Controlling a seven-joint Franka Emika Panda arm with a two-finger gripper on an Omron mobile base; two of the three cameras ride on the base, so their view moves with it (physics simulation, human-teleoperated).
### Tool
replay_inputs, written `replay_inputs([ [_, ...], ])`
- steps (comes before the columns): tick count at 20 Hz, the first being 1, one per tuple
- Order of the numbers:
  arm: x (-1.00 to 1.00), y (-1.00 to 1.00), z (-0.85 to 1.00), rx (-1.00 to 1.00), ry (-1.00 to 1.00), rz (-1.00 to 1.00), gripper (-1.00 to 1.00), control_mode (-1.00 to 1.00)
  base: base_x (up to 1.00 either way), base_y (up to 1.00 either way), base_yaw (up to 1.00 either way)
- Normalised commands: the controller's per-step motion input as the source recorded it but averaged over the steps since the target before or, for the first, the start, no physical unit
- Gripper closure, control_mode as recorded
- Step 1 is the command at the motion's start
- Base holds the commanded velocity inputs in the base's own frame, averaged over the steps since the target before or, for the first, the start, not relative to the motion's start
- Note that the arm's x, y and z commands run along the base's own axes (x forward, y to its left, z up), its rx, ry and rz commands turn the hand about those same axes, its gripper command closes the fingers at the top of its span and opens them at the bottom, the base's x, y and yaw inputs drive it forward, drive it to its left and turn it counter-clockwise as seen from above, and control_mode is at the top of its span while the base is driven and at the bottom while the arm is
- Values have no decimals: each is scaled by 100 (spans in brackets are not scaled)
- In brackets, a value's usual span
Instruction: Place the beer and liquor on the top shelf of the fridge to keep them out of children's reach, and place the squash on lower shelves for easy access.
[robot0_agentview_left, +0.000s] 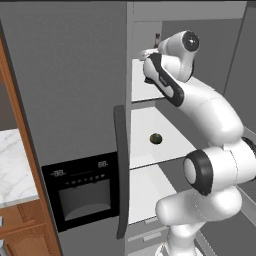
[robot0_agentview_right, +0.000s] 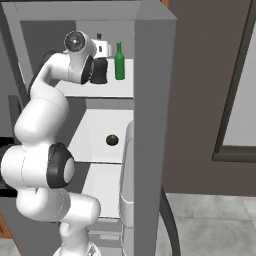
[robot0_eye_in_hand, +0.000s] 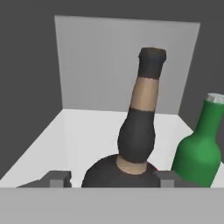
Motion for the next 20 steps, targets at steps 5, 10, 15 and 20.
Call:
replay_inputs([
  [5, 3, 0, -11, 0, -9, 0, -100, -100, 0, 0, 0],
  [10, -10, 0, -7, 0, -10, 0, -100, -100, 0, 0, 0],
  [15, -44, 0, 0, 0, -4, 0, -100, -100, 0, 0, 0],
  [20, -66, -1, 0, 0, 0, 0, -100, -100, 0, 0, 0],
])
